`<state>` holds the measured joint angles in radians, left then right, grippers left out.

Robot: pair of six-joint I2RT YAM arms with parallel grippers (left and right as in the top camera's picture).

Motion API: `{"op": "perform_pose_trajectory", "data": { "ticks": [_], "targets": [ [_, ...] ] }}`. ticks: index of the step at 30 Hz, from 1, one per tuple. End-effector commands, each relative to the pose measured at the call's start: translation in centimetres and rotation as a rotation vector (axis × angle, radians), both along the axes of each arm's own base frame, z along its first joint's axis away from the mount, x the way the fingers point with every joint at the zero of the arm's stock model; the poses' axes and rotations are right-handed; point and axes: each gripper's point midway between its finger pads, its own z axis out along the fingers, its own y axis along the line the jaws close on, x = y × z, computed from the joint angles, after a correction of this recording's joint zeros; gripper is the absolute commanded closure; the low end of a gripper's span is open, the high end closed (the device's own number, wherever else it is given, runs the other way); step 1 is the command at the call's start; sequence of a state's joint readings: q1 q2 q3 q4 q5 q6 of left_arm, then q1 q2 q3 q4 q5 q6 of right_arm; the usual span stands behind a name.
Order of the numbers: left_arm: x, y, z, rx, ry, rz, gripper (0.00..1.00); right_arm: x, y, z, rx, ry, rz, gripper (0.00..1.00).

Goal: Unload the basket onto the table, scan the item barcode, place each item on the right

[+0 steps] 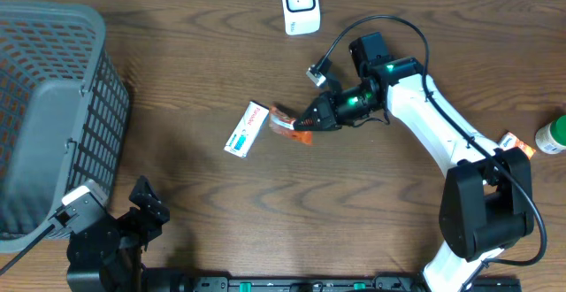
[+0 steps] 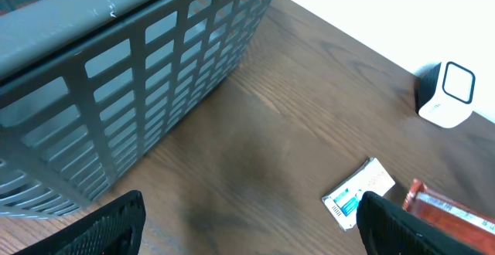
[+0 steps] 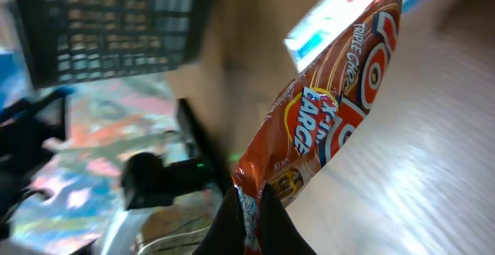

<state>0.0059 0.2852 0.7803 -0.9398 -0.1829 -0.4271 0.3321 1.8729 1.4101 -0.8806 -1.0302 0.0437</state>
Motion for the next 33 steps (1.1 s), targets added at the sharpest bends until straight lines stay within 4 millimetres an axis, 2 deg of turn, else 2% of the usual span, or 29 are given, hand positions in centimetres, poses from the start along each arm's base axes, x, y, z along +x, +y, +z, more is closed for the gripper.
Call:
{"op": "perform_pose_trajectory", "data": {
  "ticks": [1,6,14,20,24,30,32,33],
  "targets": [
    [-0.2,0.2,0.2,-0.004,-0.009,0.014,0.12,-1.0,1.1,2.3,0.151,0.007,0.058,0.99],
    [-0.1,0.2,0.2,-0.005,-0.009,0.014,0.12,-1.1,1.1,1.2,0.145,0.026,0.058,0.99],
    [-0.1,0.2,0.2,-0.005,-0.009,0.014,0.12,-1.6,0.7,-3.6,0.101,0.081,0.078,0.99],
    [-0.2,0.2,0.2,-0.004,-0.009,0.014,0.12,-2.1,-0.5,-7.2,-0.038,0.138,0.064,0.99],
    [-0.1,0.2,0.2,-0.005,-0.009,0.014,0.12,-2.4,-2.7,-9.7,-0.229,0.133,0.054,0.98],
    [-0.1,0.2,0.2,-0.005,-0.009,0.014,0.12,-1.9,-6.4,-12.0,-0.428,0.121,0.021,0.87],
    [-0.1,0.2,0.2,-0.005,-0.009,0.014,0.12,-1.3,-7.7,-12.6,-0.49,0.125,-0.02,0.76],
    [-0.1,0.2,0.2,-0.005,-0.009,0.014,0.12,-1.0,-8.5,-13.0,-0.526,0.127,-0.042,0.65]
  ]
}}
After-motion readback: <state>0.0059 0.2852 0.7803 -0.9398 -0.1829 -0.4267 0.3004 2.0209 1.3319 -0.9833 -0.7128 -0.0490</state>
